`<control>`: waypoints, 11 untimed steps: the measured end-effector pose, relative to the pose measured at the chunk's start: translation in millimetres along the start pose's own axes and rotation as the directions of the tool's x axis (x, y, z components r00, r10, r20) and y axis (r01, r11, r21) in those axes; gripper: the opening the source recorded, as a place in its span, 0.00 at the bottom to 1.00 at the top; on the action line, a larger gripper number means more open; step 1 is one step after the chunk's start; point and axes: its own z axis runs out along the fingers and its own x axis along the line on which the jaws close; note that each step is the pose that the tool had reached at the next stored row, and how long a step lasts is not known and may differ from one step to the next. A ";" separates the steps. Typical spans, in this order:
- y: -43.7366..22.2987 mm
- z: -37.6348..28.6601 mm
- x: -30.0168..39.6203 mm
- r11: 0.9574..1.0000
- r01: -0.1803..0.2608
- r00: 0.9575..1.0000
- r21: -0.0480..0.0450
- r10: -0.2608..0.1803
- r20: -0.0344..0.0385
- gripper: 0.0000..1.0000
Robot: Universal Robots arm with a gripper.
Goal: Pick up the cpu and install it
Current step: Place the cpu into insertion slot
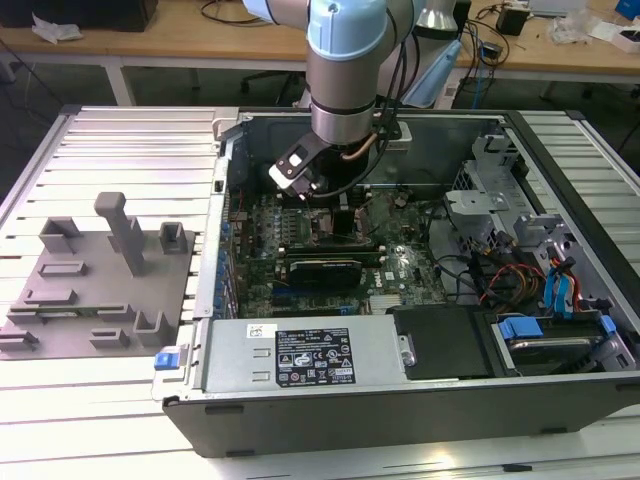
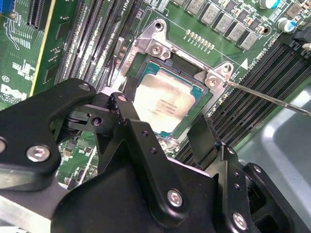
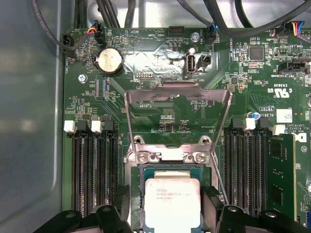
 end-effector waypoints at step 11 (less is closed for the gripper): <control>0.8 -13.9 0.6 1.000 0.000 1.000 0.000 0.000 0.009 0.69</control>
